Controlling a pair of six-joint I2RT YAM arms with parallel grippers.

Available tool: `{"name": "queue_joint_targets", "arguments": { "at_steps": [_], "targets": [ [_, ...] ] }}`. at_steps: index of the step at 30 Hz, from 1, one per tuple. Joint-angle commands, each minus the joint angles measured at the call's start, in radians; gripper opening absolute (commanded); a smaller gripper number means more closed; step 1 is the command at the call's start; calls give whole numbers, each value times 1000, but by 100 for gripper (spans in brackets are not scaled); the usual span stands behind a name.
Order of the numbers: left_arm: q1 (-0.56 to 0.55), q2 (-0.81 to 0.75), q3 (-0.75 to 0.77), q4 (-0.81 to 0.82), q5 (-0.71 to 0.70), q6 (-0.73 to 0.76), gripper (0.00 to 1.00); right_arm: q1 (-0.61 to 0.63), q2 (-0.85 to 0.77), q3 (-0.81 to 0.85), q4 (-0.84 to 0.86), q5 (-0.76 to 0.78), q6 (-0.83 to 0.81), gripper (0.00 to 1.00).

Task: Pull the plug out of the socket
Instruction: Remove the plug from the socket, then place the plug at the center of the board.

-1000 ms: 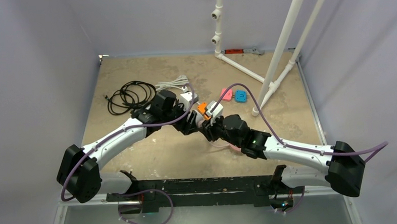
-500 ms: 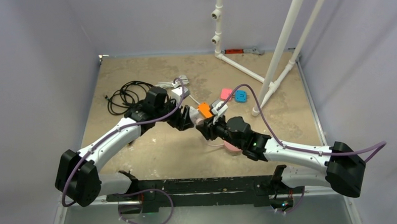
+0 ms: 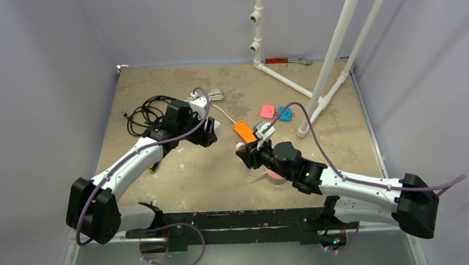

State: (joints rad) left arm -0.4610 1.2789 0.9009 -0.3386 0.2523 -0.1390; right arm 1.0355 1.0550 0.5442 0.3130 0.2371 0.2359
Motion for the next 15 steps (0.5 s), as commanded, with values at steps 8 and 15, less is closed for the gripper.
{"name": "queue_joint_targets", "arguments": {
  "at_steps": [8, 15],
  "targets": [
    [8, -40, 2, 39, -48, -27, 0, 1, -67, 154, -142, 177, 6, 0],
    [55, -64, -5, 44, -74, -56, 0, -40, 0, 278, -270, 355, -21, 0]
  ]
}}
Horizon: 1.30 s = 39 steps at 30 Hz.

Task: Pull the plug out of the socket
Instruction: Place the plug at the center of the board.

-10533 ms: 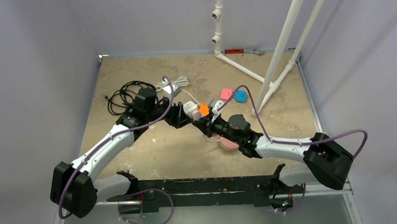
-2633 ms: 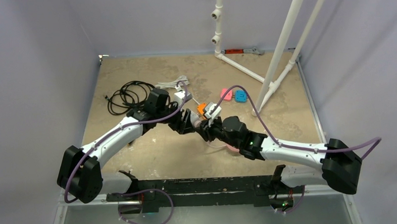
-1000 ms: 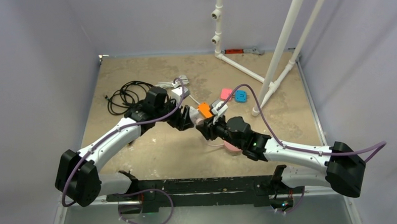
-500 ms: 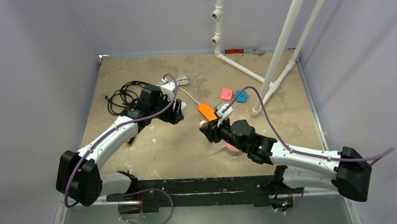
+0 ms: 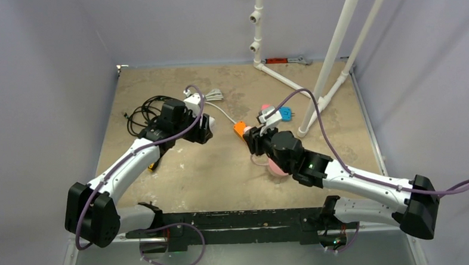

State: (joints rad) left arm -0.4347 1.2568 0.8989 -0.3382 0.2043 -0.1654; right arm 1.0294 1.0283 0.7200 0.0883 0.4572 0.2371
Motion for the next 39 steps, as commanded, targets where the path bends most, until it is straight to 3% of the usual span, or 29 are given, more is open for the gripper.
{"name": "queue_joint_targets", "arguments": {
  "at_steps": [1, 7, 22, 31, 34, 39],
  "targets": [
    [30, -43, -3, 41, -28, -29, 0, -57, 47, 120, -52, 141, -29, 0],
    [31, -61, -8, 35, -8, -16, 0, -205, 185, 225, -40, 132, -72, 0],
    [31, -102, -46, -3, -30, -24, 0, -406, 557, 381, 8, -27, -25, 2],
    [31, -130, -63, -4, -64, -39, 0, -413, 529, 332, 30, -101, 4, 64],
    [30, -138, -66, 1, -85, -48, 0, -415, 492, 313, 34, -125, 1, 74],
    [31, -154, -81, 5, -151, -80, 0, -415, 388, 266, 36, -184, 9, 78]
  ]
}}
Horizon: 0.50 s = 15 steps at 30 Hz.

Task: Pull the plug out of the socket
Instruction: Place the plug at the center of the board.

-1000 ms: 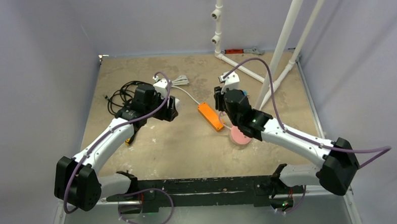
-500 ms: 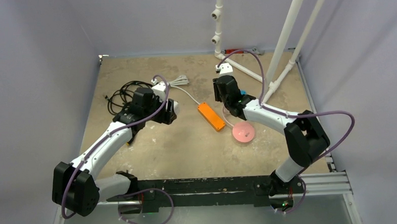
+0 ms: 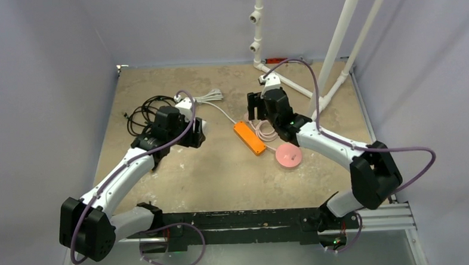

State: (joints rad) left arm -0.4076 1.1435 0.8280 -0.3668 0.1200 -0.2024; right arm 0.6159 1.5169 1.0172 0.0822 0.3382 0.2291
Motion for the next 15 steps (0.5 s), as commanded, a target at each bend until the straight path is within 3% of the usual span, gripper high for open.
{"name": "queue_joint_targets", "arguments": {
  "at_steps": [1, 8, 15],
  "targets": [
    [4, -47, -18, 35, -81, -60, 0, -2, -132, -47, 43, -79, 20, 78],
    [4, -94, -81, 31, -177, -135, 1, -2, -400, -178, 45, -171, 27, 80],
    [4, -3, -111, -4, -125, -180, 0, -3, -624, -286, -33, -169, 17, 86]
  ]
}}
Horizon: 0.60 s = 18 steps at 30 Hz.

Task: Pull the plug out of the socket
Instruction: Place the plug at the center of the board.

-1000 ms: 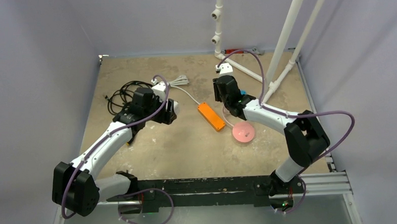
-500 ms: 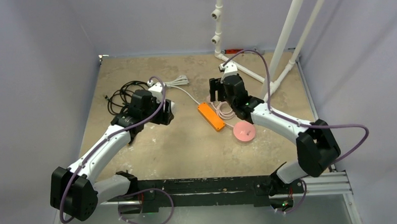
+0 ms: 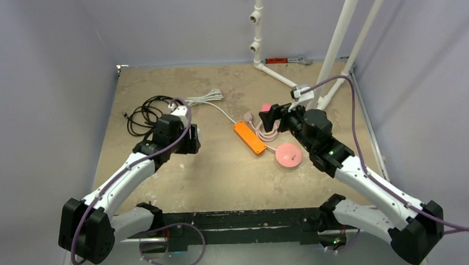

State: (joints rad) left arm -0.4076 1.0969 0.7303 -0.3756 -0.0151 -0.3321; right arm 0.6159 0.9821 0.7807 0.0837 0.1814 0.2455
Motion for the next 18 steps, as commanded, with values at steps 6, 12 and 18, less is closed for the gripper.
{"name": "queue_joint_targets", "arguments": {
  "at_steps": [6, 12, 18],
  "targets": [
    [4, 147, -9, 9, 41, -43, 9, -8, -194, -159, -34, 60, 20, 94],
    [4, 228, 1, 6, 72, -32, 25, -20, -219, -224, -26, 59, 72, 97],
    [4, 212, -2, 3, 57, -39, 61, -22, -256, -248, -59, 85, 100, 99]
  ]
}}
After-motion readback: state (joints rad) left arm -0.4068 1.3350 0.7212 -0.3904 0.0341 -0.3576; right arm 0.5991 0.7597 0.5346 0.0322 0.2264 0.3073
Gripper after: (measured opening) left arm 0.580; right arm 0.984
